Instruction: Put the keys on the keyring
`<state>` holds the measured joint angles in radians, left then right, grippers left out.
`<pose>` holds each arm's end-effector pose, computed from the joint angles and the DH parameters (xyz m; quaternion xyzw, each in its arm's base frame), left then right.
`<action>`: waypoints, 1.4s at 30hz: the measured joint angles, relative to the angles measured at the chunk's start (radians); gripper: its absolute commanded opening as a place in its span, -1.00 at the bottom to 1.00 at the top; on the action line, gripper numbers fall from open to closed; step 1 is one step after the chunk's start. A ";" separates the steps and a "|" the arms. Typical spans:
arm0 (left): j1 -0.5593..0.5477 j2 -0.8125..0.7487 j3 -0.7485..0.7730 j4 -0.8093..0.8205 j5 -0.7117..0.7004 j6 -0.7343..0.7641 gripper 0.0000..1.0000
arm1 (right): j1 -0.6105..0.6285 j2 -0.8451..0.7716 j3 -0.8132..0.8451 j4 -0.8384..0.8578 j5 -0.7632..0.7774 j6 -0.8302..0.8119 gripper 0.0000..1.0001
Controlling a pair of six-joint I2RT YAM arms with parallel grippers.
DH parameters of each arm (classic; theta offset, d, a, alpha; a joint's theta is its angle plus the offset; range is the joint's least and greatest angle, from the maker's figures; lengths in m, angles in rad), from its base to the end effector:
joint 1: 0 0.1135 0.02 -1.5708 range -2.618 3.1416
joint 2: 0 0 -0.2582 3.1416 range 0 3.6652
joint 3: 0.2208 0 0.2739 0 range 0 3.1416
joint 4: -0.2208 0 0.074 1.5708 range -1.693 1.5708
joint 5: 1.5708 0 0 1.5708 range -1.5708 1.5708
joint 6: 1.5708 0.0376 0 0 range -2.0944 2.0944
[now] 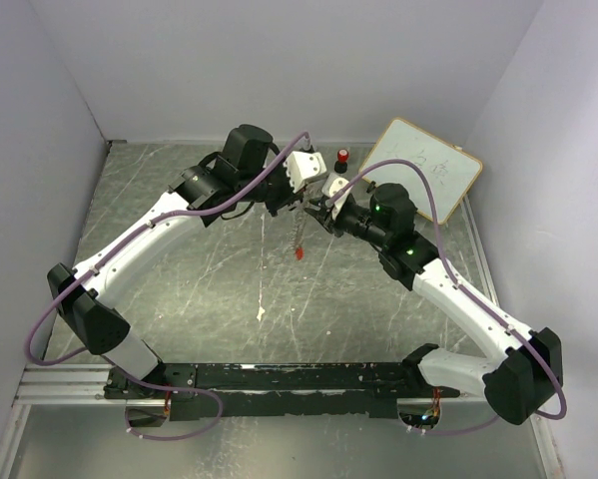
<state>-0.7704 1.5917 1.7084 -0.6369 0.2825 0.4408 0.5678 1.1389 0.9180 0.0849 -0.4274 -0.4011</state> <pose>0.2650 -0.2717 0.4076 0.5456 0.6640 -0.2016 0.4698 0.2387 0.1707 0.3333 -0.4663 0.5867 0.2127 0.6269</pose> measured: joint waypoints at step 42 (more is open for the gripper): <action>-0.021 0.030 0.050 -0.043 0.027 0.021 -0.86 | 0.006 -0.065 -0.098 0.149 0.058 -0.016 -0.39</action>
<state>-0.7914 1.6218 1.7580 -0.6800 0.3092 0.4618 0.5743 1.0737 0.8200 0.2337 -0.3695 -0.4171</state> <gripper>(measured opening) 0.074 0.324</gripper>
